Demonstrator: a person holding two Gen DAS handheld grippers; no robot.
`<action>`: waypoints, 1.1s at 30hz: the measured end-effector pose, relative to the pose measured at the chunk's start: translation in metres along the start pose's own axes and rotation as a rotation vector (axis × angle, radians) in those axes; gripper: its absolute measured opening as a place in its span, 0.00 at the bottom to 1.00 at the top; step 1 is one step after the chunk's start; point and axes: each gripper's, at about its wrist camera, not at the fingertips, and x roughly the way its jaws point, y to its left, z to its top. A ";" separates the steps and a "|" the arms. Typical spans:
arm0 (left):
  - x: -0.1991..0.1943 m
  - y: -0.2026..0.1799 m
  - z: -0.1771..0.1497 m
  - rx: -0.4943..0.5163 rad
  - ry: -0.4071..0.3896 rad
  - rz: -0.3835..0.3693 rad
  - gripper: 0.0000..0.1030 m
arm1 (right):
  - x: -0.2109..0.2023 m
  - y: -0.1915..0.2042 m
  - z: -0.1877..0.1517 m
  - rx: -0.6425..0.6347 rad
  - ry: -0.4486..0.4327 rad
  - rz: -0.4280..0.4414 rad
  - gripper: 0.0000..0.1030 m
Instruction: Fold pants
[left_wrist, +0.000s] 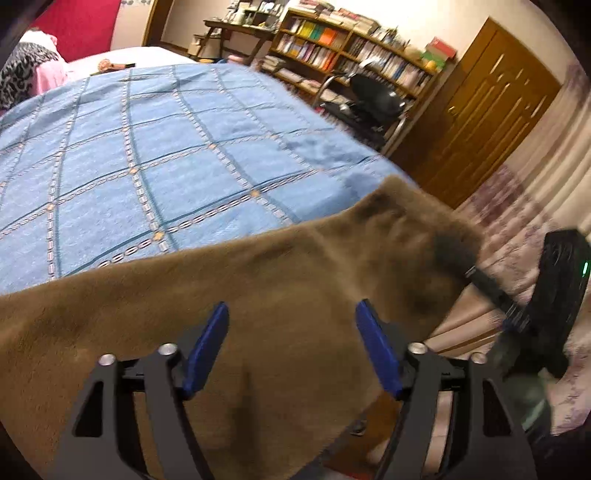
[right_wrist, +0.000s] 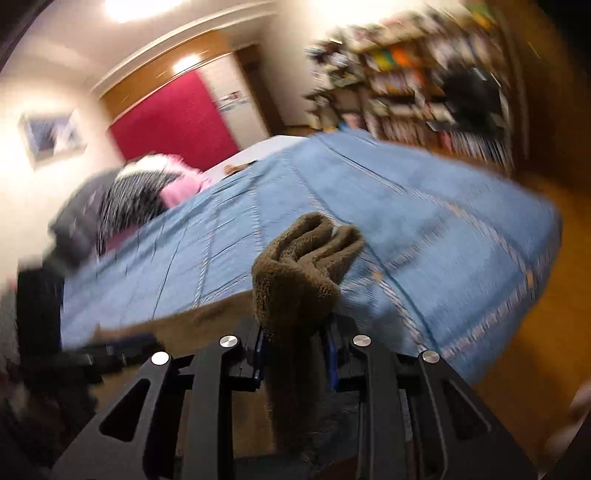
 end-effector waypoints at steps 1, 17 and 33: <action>-0.004 -0.001 0.002 -0.012 -0.004 -0.028 0.72 | 0.001 0.012 -0.002 -0.043 0.002 0.007 0.24; -0.017 0.038 -0.001 -0.251 0.045 -0.263 0.72 | 0.031 0.107 -0.049 -0.324 0.126 0.166 0.25; 0.000 0.084 -0.024 -0.392 0.127 -0.307 0.71 | 0.053 0.145 -0.071 -0.422 0.318 0.430 0.40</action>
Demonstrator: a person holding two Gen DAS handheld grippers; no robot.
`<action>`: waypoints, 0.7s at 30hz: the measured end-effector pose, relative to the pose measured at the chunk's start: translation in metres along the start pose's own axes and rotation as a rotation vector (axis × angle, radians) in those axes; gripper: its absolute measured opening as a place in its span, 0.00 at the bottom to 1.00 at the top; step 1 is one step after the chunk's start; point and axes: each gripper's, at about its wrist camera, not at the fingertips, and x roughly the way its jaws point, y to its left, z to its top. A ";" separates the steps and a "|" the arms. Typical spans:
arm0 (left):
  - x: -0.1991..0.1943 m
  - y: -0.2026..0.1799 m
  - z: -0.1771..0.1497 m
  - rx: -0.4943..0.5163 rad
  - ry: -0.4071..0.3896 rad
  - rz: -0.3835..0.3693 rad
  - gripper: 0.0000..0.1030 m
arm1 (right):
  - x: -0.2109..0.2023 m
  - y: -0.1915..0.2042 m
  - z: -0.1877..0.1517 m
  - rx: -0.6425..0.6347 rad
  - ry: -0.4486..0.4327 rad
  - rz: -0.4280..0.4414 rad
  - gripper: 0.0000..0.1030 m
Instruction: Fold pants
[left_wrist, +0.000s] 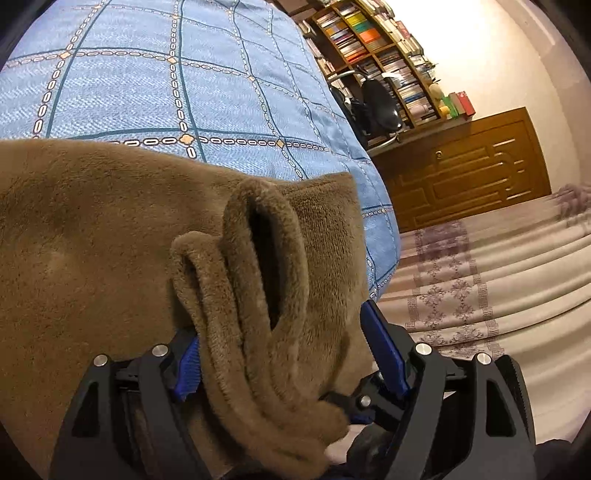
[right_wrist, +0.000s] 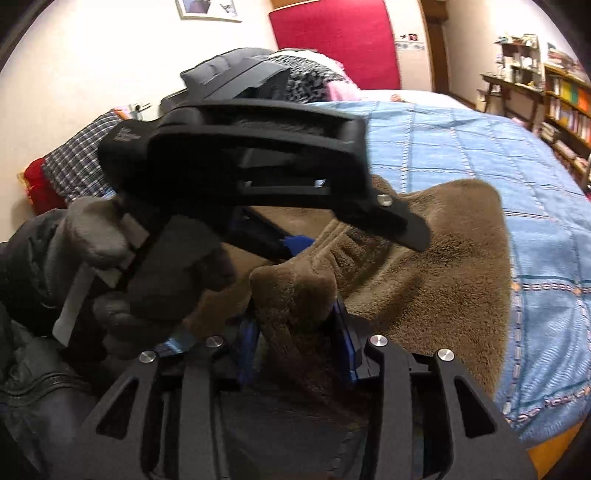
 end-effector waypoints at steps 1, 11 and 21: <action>-0.003 0.002 -0.001 -0.003 -0.006 -0.005 0.60 | 0.002 0.001 0.001 -0.006 0.005 0.000 0.41; -0.065 0.009 -0.013 0.001 -0.149 -0.009 0.25 | -0.012 0.004 0.024 0.056 -0.037 0.127 0.49; -0.181 0.032 -0.038 0.005 -0.333 0.083 0.25 | -0.032 0.015 0.049 0.060 -0.103 0.110 0.49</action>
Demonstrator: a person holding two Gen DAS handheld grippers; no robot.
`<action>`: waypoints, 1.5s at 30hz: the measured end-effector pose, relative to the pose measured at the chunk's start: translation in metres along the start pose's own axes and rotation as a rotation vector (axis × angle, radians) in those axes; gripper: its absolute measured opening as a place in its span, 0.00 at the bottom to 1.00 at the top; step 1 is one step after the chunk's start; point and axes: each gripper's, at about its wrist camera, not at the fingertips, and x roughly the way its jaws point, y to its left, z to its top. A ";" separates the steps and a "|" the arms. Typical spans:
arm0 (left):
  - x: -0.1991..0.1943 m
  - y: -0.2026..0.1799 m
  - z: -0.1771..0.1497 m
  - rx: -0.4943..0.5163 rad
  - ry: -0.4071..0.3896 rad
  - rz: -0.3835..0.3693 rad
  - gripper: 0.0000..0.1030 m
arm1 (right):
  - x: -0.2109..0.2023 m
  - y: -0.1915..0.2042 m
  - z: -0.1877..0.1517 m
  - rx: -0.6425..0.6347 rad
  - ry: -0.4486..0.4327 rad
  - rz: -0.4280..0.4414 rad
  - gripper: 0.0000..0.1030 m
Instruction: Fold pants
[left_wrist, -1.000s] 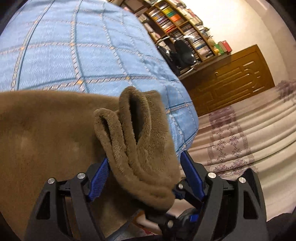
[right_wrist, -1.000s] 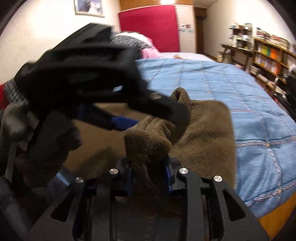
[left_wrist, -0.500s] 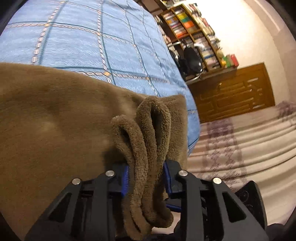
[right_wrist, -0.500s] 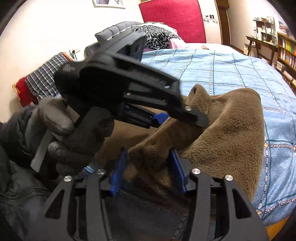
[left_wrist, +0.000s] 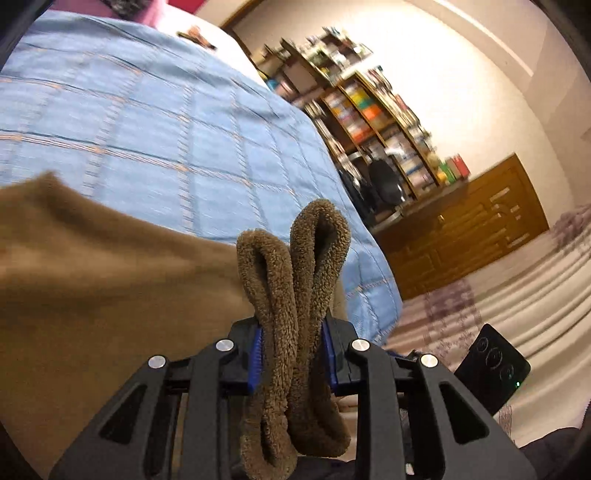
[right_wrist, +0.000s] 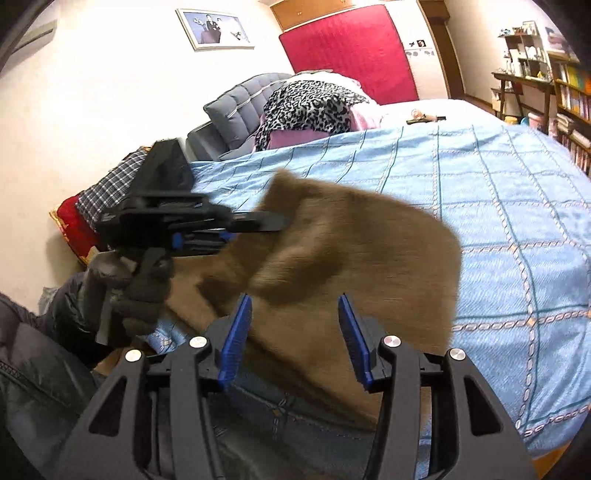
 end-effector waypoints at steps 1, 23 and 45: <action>-0.016 0.011 -0.001 -0.014 -0.015 0.018 0.25 | 0.003 0.001 0.001 0.000 0.005 -0.007 0.49; -0.075 0.109 -0.029 -0.132 -0.132 0.306 0.45 | 0.139 -0.004 0.000 0.073 0.186 -0.152 0.49; -0.026 0.053 -0.021 -0.013 -0.212 0.405 0.48 | 0.139 -0.028 0.036 0.156 0.092 -0.246 0.49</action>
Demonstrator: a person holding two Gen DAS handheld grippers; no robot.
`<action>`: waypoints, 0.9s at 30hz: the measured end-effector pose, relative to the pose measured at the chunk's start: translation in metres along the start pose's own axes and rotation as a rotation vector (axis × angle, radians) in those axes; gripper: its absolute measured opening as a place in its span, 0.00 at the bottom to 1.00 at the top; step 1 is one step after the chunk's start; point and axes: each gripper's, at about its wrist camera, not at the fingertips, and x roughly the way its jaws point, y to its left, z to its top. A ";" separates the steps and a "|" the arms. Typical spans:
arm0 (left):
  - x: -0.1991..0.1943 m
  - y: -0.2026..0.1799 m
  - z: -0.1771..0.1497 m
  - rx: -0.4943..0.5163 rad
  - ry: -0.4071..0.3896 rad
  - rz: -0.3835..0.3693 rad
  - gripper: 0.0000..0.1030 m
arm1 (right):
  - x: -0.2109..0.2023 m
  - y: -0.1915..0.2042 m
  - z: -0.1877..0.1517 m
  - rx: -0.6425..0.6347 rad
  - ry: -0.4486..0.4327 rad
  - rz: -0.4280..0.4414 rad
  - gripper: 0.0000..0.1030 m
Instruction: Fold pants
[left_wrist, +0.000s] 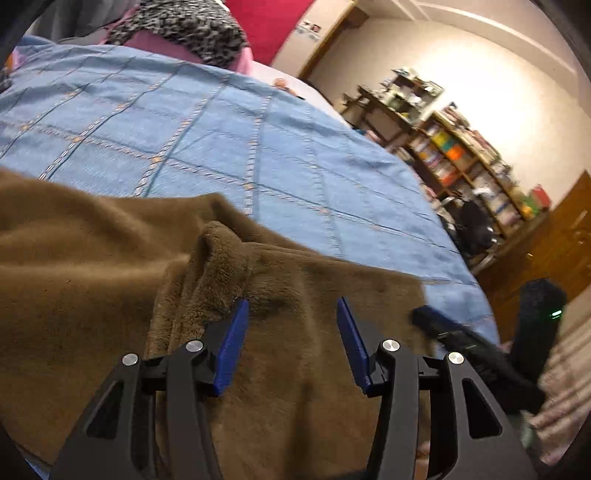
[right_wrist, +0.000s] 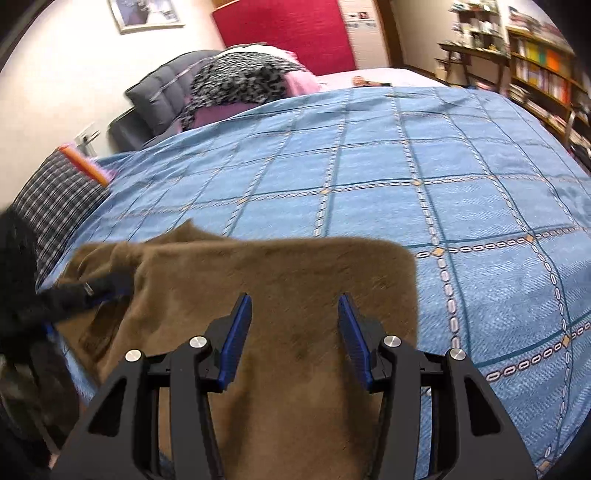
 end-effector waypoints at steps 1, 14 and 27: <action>0.007 0.008 -0.002 -0.013 -0.005 0.016 0.48 | 0.002 -0.002 0.002 0.004 -0.002 -0.001 0.49; 0.035 0.030 -0.014 0.106 -0.073 -0.006 0.47 | 0.052 -0.011 -0.015 -0.078 -0.011 -0.043 0.51; -0.015 0.039 -0.011 -0.064 -0.099 0.013 0.66 | 0.049 -0.005 -0.017 -0.098 -0.010 -0.077 0.51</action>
